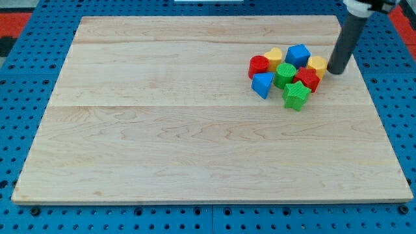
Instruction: Push the green star towards the bottom center
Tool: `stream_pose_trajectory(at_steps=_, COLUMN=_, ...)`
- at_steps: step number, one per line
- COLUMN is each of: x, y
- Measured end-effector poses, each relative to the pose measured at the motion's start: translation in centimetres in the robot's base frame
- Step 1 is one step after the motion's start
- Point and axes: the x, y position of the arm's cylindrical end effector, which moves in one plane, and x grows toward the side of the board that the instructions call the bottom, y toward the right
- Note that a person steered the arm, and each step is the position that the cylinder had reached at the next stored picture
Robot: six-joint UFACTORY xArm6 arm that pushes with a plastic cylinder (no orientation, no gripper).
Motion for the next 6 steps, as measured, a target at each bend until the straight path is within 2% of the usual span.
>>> stream_pose_trajectory(at_steps=1, x=1.9, y=-8.2)
stream_pose_trajectory(at_steps=2, x=2.8, y=-13.0)
stream_pose_trajectory(at_steps=4, x=6.9, y=-6.4)
stream_pose_trajectory(at_steps=5, x=10.7, y=-14.5)
stream_pose_trajectory(at_steps=6, x=10.7, y=-24.2)
